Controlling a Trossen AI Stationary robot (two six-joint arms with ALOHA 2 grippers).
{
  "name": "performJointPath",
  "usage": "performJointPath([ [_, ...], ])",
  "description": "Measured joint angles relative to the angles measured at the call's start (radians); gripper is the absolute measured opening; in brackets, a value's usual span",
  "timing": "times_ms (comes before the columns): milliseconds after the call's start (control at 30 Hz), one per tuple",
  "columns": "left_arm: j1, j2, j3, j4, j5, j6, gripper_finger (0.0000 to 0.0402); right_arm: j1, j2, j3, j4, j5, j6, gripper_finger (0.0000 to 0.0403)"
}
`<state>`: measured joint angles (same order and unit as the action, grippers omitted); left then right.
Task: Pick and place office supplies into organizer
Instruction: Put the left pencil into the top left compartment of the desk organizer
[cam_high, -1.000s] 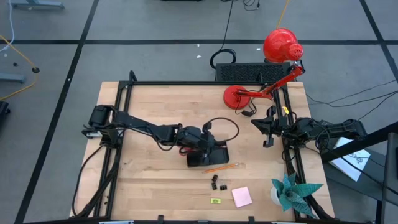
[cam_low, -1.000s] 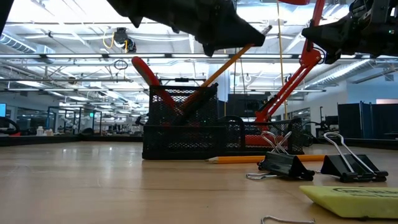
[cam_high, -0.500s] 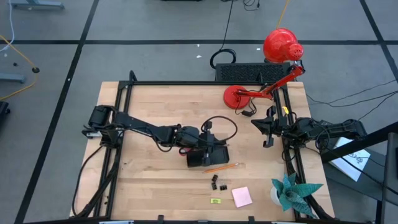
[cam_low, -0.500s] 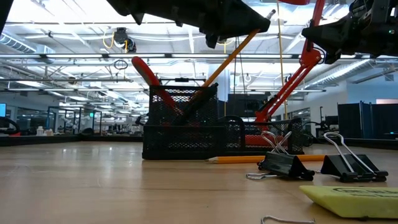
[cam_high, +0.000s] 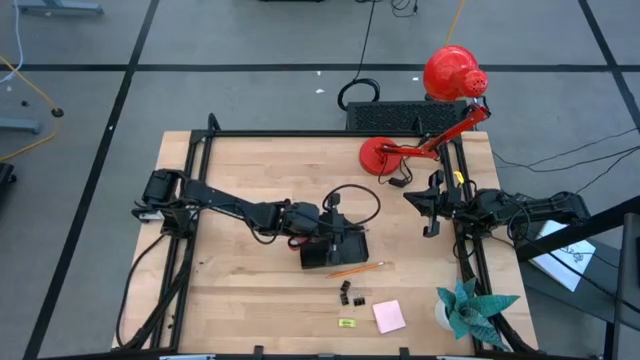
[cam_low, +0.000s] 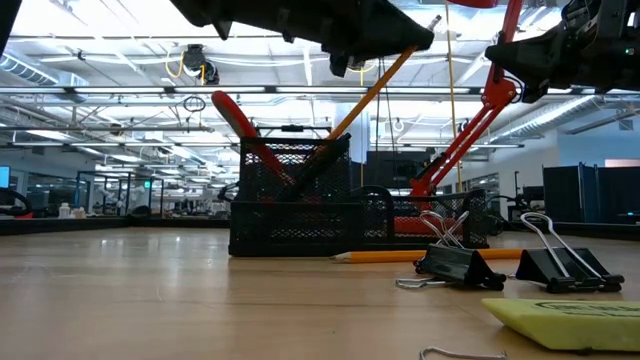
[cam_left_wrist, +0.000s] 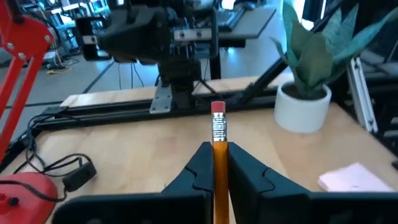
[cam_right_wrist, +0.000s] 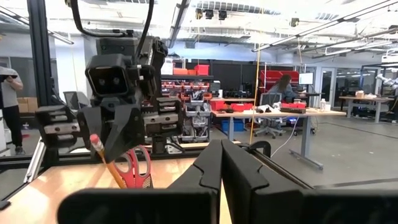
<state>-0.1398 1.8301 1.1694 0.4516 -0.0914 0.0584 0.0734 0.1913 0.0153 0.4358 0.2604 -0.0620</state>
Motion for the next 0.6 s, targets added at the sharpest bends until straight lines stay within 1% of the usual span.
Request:
performJointPath([
  [133, 0.000, 0.000, 0.000, 0.064, 0.016, -0.009, 0.0013, 0.000, 0.000, 0.000, 0.000, 0.000, -0.002, 0.0004],
  [333, 0.000, 0.000, 0.000, 0.072, 0.012, -0.019, 0.0035, 0.000, 0.000, 0.000, 0.000, 0.000, -0.002, 0.0004],
  [467, 0.000, 0.000, 0.000, 0.045, -0.017, -0.014, 0.0024, 0.000, 0.000, 0.000, 0.000, 0.000, -0.002, 0.0004],
  [600, -0.003, 0.000, 0.000, 0.038, -0.022, -0.002, 0.0013, 0.000, 0.000, 0.000, 0.000, 0.000, -0.002, 0.0004],
])
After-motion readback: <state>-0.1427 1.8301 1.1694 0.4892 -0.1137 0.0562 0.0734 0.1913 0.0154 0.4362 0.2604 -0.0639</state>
